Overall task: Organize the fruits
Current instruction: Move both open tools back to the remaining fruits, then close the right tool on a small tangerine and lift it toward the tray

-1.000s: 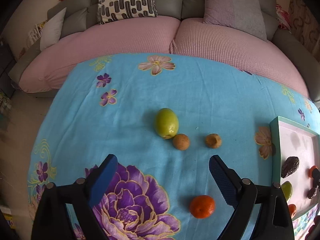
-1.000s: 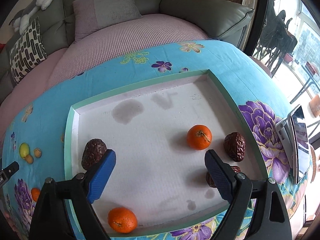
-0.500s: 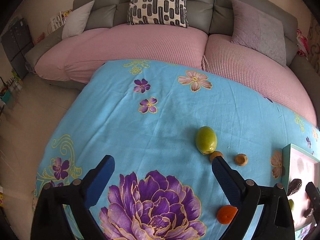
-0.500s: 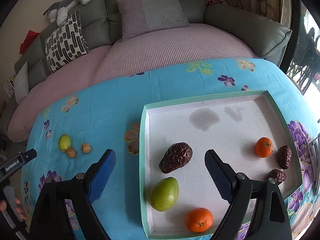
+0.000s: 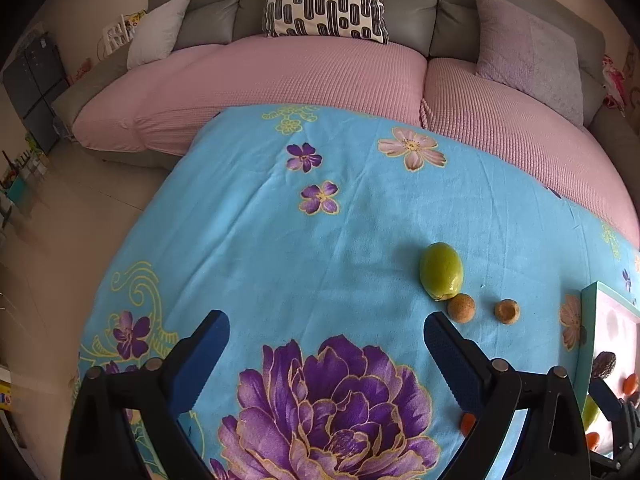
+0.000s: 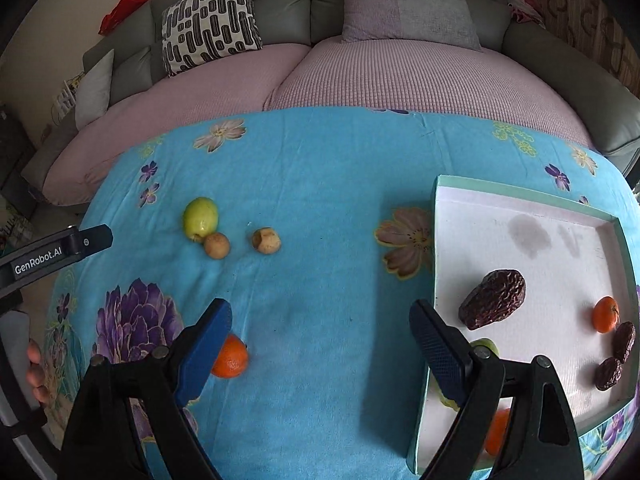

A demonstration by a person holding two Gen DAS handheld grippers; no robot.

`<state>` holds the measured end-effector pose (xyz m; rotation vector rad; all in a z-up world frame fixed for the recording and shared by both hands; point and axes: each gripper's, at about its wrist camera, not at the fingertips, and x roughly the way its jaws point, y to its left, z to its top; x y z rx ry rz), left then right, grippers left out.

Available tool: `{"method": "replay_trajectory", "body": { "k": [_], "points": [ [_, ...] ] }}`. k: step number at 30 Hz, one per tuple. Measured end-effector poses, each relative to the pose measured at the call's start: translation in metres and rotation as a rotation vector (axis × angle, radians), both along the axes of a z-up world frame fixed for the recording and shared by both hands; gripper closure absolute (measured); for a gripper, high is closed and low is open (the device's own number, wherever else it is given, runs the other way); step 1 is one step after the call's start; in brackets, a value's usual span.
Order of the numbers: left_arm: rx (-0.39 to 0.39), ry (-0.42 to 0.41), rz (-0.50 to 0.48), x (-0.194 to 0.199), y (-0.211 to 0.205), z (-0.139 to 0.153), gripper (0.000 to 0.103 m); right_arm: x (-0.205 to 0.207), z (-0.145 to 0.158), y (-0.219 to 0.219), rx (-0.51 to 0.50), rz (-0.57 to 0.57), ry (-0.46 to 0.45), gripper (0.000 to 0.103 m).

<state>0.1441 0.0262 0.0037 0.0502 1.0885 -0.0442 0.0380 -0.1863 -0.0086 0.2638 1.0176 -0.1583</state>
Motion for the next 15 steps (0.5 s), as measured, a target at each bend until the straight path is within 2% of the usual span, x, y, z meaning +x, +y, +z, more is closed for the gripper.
{"method": "replay_trajectory", "body": {
  "k": [5,10,12,14,15],
  "points": [
    [0.025,0.072,-0.026,0.004,-0.003,-0.021,0.004,0.007,-0.019,0.027,0.007,0.085,0.061,0.012],
    [0.074,0.086,-0.036,0.004,-0.006,-0.027,0.004,0.013,-0.031,0.047,0.005,0.157,0.104,0.013],
    [0.058,0.085,-0.037,0.003,-0.005,-0.026,0.004,0.014,-0.033,0.052,0.004,0.179,0.111,0.015],
    [0.051,0.085,-0.039,0.003,-0.005,-0.026,0.004,0.016,-0.035,0.057,-0.001,0.199,0.119,0.025],
    [0.051,0.086,-0.04,0.006,-0.005,-0.027,0.004,0.017,-0.037,0.059,0.0,0.209,0.126,0.027]
  ]
}}
